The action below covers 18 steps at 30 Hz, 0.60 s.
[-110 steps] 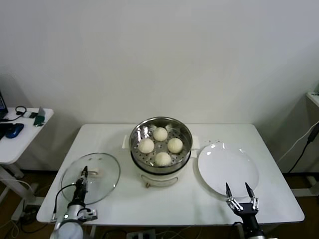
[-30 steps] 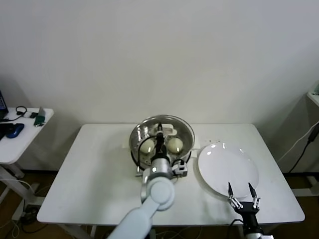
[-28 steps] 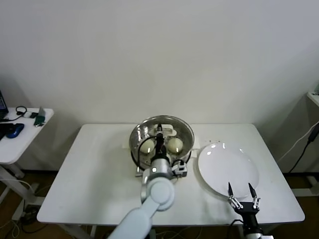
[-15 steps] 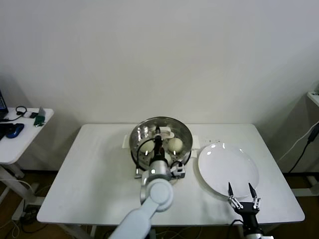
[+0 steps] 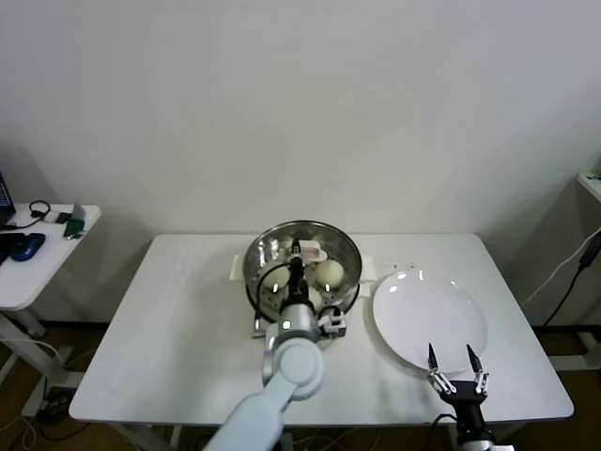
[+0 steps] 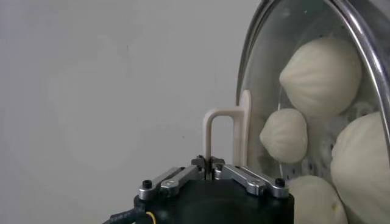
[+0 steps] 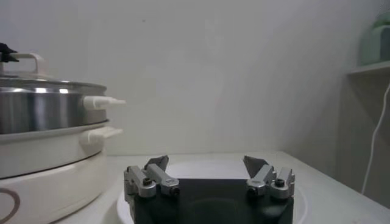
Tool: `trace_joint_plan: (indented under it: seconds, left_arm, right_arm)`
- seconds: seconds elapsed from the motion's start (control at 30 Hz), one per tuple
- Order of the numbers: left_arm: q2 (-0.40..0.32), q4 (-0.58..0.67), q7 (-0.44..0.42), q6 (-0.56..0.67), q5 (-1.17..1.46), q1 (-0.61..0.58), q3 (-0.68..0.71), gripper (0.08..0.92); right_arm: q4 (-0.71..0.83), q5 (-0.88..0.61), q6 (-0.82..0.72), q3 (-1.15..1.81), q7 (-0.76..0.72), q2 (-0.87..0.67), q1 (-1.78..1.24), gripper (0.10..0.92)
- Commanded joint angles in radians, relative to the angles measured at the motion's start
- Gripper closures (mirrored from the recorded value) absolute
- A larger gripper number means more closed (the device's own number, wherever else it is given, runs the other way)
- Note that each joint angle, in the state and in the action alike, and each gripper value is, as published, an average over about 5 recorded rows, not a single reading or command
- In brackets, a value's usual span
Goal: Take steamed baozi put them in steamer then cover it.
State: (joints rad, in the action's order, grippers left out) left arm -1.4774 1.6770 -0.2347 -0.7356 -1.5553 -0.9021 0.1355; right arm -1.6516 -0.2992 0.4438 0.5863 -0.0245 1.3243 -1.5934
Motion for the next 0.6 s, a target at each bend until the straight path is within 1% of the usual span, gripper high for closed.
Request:
trace_joint_plan:
  seconds: [0.03,0.13,0.27,0.47,0.53,0.6]
  left_arm:
    - [0.017,0.021,0.008,-0.006,0.050,-0.001,0.005,0.852]
    - [0.031,0.053,-0.002,-0.013,0.082,-0.001,0.017,0.790]
    - [0.059,0.128,-0.028,-0.030,0.131,0.001,0.035,0.678]
    - [0.143,0.266,-0.053,-0.049,0.203,-0.021,0.056,0.505]
    - [0.178,0.308,-0.043,-0.047,0.226,-0.045,0.047,0.444]
    - [0.213,0.346,-0.002,-0.030,0.283,-0.076,0.021,0.383]
  right_arm:
    - [-0.003,0.000,-0.006,0.000,-0.006,-0.003,-0.001,0.203]
    - [-0.004,-0.001,-0.011,0.000,-0.010,-0.004,0.001,0.203]
    - [-0.005,-0.001,-0.018,-0.001,-0.011,-0.004,0.003,0.202]
    - [-0.008,-0.004,-0.037,-0.002,0.003,-0.005,0.007,0.203]
    - [-0.012,-0.016,-0.046,-0.004,0.020,-0.006,0.007,0.202]
    - [-0.020,-0.027,-0.067,-0.008,0.035,-0.009,0.005,0.203]
